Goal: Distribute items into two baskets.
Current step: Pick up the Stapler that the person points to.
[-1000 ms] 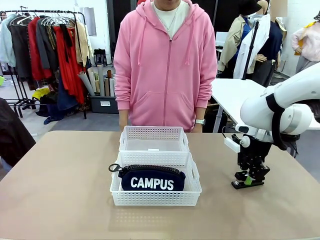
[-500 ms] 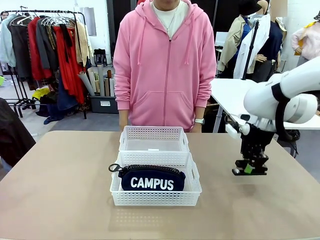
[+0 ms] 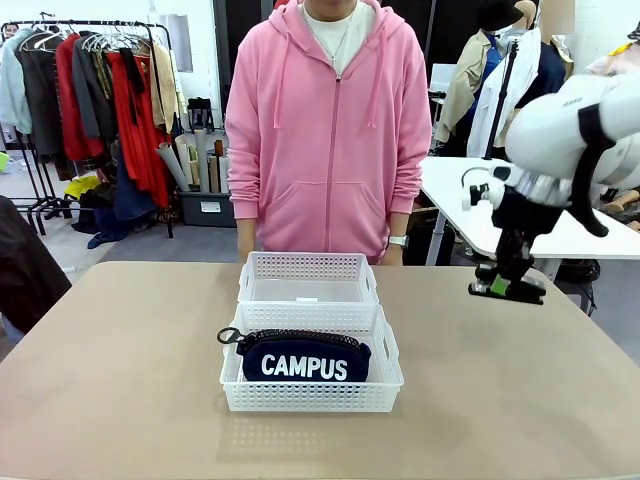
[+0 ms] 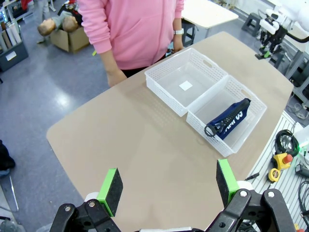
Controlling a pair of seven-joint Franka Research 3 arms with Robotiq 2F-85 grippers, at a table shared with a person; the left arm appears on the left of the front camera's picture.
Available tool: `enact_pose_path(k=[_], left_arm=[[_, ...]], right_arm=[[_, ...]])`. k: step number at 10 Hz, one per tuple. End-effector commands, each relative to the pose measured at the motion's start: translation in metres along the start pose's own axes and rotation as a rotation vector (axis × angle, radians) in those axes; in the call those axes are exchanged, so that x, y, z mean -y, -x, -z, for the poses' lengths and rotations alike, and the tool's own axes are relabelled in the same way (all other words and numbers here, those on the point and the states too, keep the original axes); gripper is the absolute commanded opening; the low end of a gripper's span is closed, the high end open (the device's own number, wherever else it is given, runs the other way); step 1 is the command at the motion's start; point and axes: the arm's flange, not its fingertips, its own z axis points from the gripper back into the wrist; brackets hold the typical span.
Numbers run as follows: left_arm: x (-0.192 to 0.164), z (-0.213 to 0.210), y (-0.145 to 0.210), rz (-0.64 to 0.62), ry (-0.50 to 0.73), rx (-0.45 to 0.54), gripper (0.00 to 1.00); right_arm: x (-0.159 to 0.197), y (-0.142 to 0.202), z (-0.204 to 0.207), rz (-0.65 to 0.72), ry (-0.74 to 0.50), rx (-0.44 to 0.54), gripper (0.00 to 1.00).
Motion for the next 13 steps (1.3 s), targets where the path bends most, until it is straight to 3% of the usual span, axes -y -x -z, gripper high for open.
enact_pose_path(k=[1, 5, 13], left_arm=[[0.0, 0.0, -0.001, 0.006, 0.001, 0.007, 1.0], [0.0, 0.0, -0.001, 0.006, 0.001, 0.007, 1.0], [0.0, 0.0, -0.001, 0.006, 0.001, 0.007, 1.0]], right_arm=[[-0.02, -0.007, -0.037, 0.017, 0.078, -0.032, 0.15], [-0.05, -0.006, -0.098, 0.025, 0.241, 0.001, 0.15], [-0.049, -0.005, -0.11, -0.009, 0.222, 0.022, 0.15]])
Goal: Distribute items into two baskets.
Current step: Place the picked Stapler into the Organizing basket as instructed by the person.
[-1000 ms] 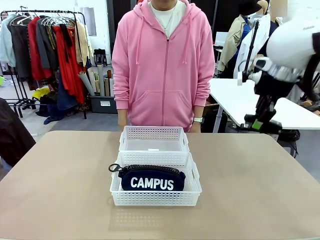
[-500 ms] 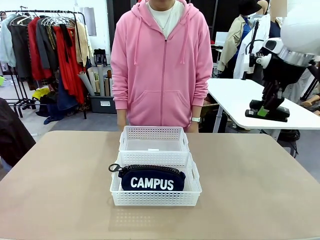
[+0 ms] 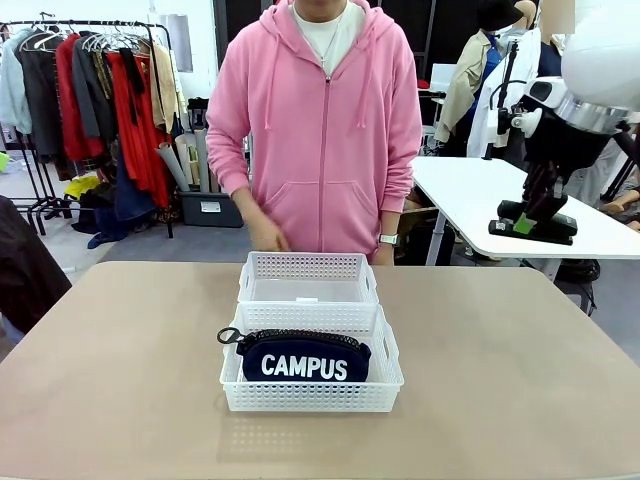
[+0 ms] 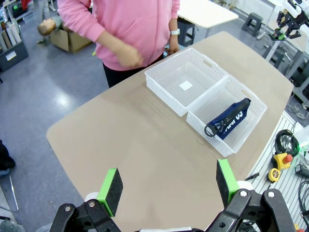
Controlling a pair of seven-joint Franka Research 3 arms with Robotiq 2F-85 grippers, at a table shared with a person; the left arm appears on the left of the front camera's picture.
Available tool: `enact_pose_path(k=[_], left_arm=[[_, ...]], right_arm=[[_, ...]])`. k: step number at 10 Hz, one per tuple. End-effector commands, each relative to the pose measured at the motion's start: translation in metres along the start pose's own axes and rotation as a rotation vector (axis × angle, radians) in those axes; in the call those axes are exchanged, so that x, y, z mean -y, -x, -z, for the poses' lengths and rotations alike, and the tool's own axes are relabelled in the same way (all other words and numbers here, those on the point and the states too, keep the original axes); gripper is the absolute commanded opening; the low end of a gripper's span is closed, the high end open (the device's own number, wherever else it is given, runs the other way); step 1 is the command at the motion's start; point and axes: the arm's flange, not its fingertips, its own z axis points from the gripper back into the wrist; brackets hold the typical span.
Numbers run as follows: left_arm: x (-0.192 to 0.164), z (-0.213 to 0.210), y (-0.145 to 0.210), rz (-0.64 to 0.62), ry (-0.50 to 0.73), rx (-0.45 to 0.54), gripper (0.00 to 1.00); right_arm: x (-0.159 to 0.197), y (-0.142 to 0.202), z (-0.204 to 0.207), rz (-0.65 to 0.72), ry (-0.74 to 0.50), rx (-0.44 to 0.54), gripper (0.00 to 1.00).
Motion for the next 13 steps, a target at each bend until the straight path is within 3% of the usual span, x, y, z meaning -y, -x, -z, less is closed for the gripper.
enact_pose_path(k=[1, 13], left_arm=[[0.0004, -0.0005, -0.0011, 0.007, 0.001, 0.008, 1.0], [0.0004, -0.0005, -0.0011, 0.007, 0.001, 0.008, 1.0]], right_arm=[[0.0, 0.0005, -0.0018, 0.006, 0.011, -0.01, 0.15], [0.0, -0.0001, 0.0, 0.0, 0.0, 0.001, 0.15]])
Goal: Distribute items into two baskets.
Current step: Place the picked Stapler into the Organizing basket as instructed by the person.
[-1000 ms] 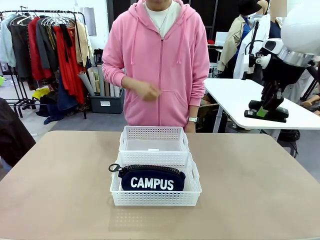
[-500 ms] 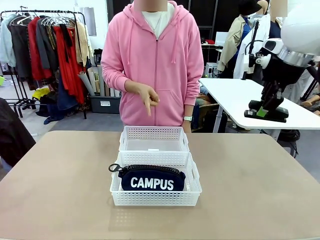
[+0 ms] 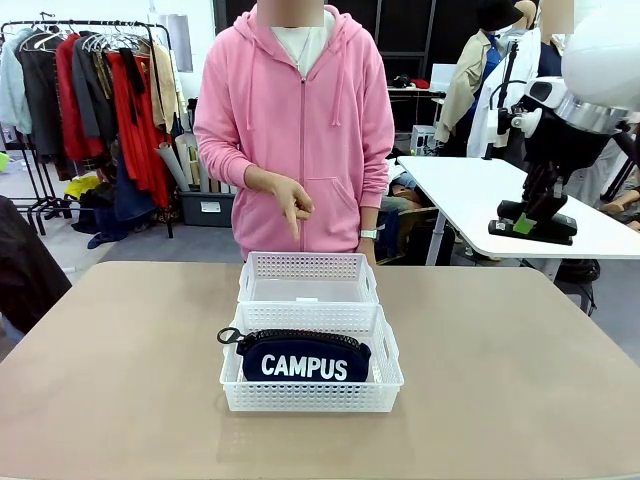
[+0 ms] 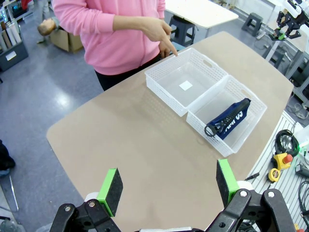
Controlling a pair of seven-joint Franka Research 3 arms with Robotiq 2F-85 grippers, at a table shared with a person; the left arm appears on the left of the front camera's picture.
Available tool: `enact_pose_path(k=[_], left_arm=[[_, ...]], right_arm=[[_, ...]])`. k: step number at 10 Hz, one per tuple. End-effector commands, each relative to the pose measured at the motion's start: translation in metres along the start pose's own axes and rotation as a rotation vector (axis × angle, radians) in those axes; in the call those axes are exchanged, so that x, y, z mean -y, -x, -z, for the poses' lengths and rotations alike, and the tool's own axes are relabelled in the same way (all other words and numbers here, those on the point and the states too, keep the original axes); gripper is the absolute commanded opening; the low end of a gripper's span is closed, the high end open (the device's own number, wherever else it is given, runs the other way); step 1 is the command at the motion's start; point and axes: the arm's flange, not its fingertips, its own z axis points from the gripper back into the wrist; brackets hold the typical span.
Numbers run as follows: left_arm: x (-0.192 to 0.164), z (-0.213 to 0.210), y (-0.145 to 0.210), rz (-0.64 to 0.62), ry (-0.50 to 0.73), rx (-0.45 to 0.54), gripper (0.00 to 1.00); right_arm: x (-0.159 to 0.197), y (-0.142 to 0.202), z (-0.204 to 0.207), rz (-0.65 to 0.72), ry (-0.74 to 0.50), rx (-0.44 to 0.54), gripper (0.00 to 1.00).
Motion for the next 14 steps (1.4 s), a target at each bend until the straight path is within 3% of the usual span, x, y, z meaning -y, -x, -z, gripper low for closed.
enact_pose_path(k=[1, 6, 9, 14], left_arm=[[0.0, -0.001, -0.001, 0.007, 0.001, 0.008, 1.0], [0.0, -0.001, -0.001, 0.007, 0.001, 0.008, 1.0], [0.0, -0.001, -0.001, 0.007, 0.001, 0.008, 1.0], [0.0, -0.001, -0.001, 0.007, 0.001, 0.008, 1.0]], right_arm=[[0.011, -0.013, 0.006, -0.005, -0.026, -0.031, 0.15], [0.036, -0.088, 0.027, -0.176, -0.089, 0.031, 0.15], [0.043, -0.141, 0.052, -0.217, -0.081, -0.006, 0.15], [0.045, -0.222, 0.092, -0.358, -0.149, 0.03, 0.15]])
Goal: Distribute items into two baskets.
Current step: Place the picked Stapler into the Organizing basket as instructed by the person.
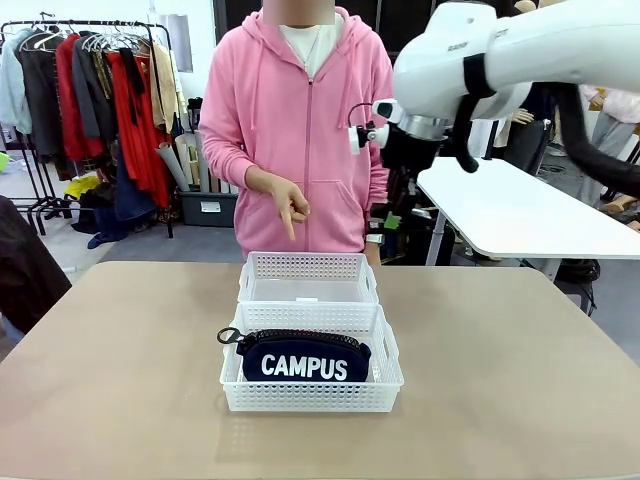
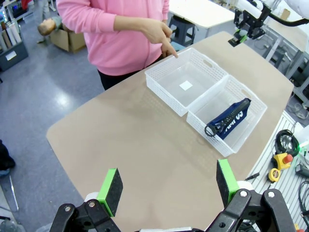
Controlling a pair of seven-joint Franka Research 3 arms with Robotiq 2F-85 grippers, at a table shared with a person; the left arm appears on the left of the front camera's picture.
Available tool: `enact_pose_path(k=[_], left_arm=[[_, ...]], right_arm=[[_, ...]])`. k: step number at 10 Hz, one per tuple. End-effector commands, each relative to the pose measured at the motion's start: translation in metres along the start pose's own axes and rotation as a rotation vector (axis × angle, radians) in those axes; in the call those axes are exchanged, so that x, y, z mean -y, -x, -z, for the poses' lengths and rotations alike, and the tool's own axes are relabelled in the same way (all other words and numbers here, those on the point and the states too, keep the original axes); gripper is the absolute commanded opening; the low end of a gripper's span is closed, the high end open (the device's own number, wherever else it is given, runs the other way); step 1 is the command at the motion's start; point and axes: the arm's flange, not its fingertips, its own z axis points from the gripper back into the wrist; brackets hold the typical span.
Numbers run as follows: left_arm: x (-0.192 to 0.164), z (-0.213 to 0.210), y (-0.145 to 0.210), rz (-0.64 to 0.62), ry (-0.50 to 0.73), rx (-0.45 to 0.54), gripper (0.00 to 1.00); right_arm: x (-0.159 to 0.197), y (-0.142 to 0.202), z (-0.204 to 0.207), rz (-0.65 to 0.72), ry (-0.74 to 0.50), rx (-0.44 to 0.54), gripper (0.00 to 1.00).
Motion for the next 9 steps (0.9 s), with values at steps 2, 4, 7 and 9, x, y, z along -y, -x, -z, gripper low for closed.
enact_pose_path(k=[2, 4, 7, 9], left_arm=[[0.0, -0.001, -0.001, 0.007, 0.002, 0.008, 1.0], [0.0, -0.001, -0.001, 0.007, 0.002, 0.008, 1.0], [0.0, -0.001, -0.001, 0.007, 0.002, 0.008, 1.0], [0.0, -0.001, -0.001, 0.007, 0.002, 0.008, 1.0]], right_arm=[[0.02, -0.035, 0.021, -0.026, -0.048, 0.021, 0.15], [0.022, -0.057, 0.041, -0.006, -0.056, 0.039, 0.15], [0.02, -0.079, 0.059, -0.012, -0.067, 0.044, 0.15], [0.02, -0.089, 0.073, -0.025, -0.083, 0.068, 0.15]])
